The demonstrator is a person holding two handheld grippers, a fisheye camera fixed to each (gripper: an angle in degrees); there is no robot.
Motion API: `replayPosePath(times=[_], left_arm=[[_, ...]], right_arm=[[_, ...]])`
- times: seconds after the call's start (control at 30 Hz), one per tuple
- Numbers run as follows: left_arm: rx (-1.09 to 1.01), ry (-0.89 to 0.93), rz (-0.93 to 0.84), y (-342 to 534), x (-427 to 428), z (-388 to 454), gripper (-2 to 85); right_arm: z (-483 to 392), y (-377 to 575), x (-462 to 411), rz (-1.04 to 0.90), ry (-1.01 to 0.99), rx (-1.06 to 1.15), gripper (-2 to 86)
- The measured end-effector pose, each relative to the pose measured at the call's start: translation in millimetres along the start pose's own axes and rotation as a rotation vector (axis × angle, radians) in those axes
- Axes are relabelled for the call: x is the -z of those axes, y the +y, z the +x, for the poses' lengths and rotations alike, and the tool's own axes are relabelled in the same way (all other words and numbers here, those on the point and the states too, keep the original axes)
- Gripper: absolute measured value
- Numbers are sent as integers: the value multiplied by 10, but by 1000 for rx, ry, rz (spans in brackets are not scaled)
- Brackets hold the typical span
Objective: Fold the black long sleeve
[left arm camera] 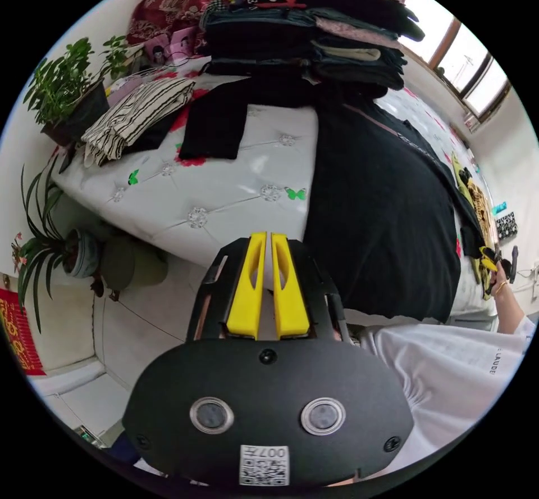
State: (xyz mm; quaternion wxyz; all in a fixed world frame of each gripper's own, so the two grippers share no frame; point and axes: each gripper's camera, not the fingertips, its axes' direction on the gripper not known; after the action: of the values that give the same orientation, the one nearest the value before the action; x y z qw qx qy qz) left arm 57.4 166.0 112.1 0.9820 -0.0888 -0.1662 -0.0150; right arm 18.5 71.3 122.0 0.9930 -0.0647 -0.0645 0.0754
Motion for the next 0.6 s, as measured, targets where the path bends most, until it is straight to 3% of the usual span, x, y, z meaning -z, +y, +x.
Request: replayPosePath(times=[0.17,0.3,0.43,0.53,0.6], left_arm=[[88,-14,-10,-276,-91,-503,57],[70,-29,-9,-651,-198,-730,78],[-31,-94,-30,-1056,-443,-855,90],[-92,-166,-126,-1223,-779,-950,70],[-115,-175,-53,-1215,-800,-1037,42]], right_arm=[[-353,-173,37,-69,21,128,30],[-622,-179,876,184,193,353,13],[-506,-213,1634,371,390,350,22],[-301,-286,1490,223,479,268,37],[-207,-205,1249,131,496,249,43]])
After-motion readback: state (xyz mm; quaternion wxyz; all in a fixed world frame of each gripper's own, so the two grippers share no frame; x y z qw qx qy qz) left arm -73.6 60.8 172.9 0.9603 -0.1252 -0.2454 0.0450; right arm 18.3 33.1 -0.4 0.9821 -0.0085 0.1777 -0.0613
